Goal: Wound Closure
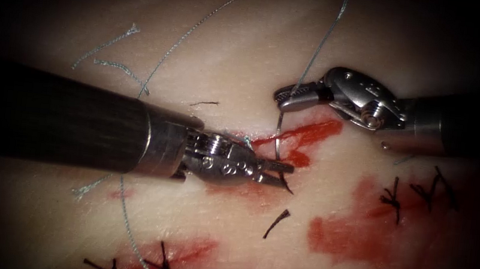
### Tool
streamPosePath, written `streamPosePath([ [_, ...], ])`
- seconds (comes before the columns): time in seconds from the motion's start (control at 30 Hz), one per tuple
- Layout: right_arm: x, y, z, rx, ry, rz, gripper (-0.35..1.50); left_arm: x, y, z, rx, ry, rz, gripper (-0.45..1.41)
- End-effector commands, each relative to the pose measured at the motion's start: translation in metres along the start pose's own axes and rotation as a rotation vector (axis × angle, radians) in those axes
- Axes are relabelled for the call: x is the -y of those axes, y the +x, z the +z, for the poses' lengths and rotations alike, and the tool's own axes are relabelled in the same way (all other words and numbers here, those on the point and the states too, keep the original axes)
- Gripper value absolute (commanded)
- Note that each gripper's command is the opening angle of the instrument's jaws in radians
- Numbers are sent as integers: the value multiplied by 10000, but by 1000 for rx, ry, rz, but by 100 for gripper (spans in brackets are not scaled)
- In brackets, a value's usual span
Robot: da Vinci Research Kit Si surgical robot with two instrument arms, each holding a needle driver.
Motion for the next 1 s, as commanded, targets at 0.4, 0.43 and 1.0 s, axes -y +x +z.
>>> streamPosePath([
  [0.4,15,7,23,63,-506,-554,133,-4,20,3,-288,-1,-361,-45],
  [0.43,15,8,22,103,-537,-595,140,-3,23,1,-310,-1,-398,-45],
  [1.0,26,30,29,195,-364,-590,-35,30,94,-96,-914,-348,-2139,-45],
])
